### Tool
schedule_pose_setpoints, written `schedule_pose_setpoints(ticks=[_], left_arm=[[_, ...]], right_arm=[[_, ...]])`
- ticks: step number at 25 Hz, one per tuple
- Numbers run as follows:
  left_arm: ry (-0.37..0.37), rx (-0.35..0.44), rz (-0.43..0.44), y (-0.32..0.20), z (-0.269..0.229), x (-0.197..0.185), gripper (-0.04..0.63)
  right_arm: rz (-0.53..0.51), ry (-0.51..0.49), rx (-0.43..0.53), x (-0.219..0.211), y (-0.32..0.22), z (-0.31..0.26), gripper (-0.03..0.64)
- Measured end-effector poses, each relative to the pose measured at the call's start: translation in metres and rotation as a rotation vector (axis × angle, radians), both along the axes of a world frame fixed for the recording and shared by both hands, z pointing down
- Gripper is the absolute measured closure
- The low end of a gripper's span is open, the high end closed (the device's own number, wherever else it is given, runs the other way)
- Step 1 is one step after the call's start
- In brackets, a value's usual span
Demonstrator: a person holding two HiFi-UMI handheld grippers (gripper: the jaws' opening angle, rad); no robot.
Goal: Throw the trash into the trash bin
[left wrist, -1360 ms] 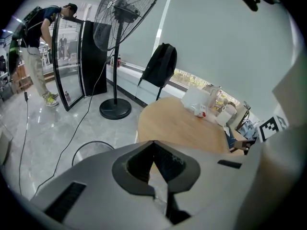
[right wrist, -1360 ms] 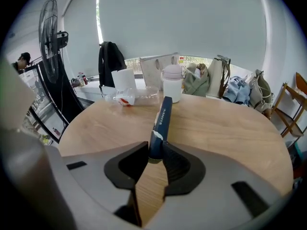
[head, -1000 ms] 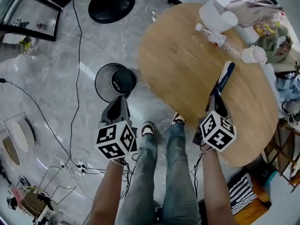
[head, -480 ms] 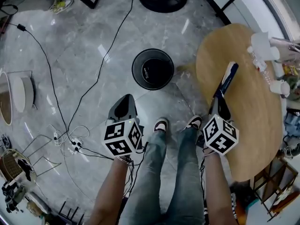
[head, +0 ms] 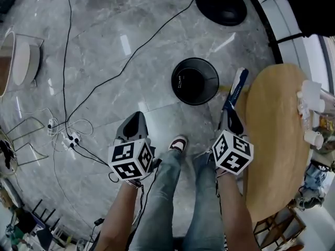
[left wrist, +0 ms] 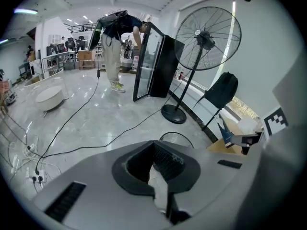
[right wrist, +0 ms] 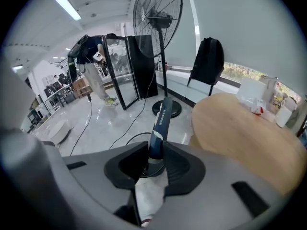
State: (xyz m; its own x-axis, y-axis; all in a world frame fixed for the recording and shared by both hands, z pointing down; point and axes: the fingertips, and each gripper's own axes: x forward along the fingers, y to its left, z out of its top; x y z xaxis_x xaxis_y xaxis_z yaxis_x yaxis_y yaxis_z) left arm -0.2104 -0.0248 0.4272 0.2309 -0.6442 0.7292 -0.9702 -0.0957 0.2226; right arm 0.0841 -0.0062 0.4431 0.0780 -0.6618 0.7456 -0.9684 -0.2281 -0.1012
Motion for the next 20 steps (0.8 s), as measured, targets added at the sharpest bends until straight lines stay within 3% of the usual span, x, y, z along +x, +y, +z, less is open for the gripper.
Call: schedule_pose_setpoints(ticks=[9, 20], left_arm=[[-0.006, -0.018, -0.161, 0.009, 0.035, -0.058, 0.586], [-0.017, -0.071, -0.289, 0.043, 0.063, -0.094, 0.586]], right_arm=[[-0.129, -0.043, -0.061, -0.056, -0.034, 0.059, 0.518], [-0.201, -0.061, -0.105, -0.07, -0.053, 0.1, 0.503]])
